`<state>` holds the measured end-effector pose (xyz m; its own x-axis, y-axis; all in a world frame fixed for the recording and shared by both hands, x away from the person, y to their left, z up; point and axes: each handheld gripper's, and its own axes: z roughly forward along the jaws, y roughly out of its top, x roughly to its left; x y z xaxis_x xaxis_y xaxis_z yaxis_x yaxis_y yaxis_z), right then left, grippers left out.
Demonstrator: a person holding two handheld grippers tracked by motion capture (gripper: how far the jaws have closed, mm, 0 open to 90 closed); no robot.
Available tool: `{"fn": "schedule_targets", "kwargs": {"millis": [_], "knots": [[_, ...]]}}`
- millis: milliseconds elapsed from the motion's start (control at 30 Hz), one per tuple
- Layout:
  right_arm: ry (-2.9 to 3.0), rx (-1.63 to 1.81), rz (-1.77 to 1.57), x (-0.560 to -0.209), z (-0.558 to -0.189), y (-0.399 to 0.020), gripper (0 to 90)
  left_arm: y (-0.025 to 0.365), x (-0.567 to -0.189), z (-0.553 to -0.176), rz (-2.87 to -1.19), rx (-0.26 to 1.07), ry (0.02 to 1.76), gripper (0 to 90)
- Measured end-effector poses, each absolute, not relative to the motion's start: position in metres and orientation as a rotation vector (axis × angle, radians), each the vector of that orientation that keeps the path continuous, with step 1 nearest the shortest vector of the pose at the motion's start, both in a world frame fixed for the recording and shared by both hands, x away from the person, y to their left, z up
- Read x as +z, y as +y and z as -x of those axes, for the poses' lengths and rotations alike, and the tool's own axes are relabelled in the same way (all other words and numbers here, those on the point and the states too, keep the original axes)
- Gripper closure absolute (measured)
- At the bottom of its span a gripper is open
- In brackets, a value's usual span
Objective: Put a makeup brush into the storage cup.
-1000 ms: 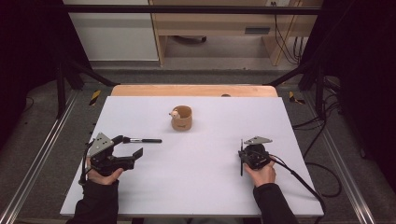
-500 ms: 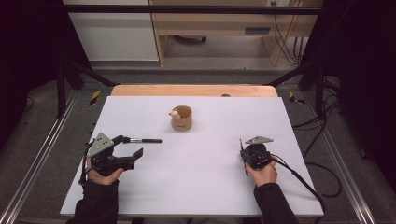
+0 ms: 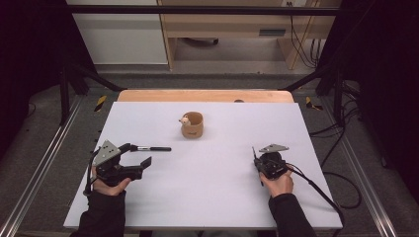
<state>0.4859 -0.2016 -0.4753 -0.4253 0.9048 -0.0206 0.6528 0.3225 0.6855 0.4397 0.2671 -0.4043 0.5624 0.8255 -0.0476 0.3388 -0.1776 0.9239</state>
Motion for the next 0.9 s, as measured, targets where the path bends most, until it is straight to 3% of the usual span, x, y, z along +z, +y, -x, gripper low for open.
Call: {"fn": "schedule_targets", "kwargs": {"millis": [900], "knots": [[2.207,0.866,-1.383,-0.4753,-0.487,-0.207,85.4,0.2666,-0.4044,-0.4397,-1.762,0.585,0.964,6.3]]}}
